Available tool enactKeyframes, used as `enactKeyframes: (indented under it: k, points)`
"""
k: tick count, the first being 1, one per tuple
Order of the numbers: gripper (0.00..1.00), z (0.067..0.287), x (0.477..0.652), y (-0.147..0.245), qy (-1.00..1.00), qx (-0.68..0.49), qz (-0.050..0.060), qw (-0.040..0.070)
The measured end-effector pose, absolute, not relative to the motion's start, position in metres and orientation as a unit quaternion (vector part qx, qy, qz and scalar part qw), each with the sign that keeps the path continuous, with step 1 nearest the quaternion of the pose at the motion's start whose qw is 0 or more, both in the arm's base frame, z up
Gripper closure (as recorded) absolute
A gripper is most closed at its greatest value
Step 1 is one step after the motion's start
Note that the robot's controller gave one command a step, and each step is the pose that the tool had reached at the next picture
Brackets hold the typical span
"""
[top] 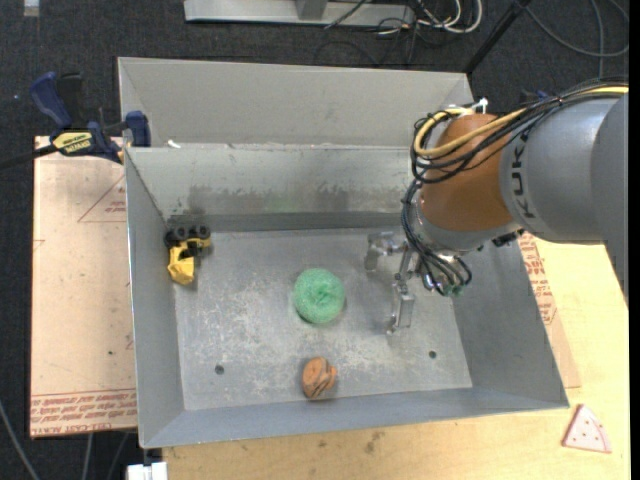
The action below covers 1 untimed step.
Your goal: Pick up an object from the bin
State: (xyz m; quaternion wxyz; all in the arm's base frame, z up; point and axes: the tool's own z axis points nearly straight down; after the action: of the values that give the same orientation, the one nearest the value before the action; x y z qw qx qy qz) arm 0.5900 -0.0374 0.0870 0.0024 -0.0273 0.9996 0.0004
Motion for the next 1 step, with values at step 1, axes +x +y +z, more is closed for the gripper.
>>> enactKeyframes:
  k: [1]
  points:
    - [0.00,0.0807,0.5946,-0.0107,0.997,0.083,0.001,0.001]
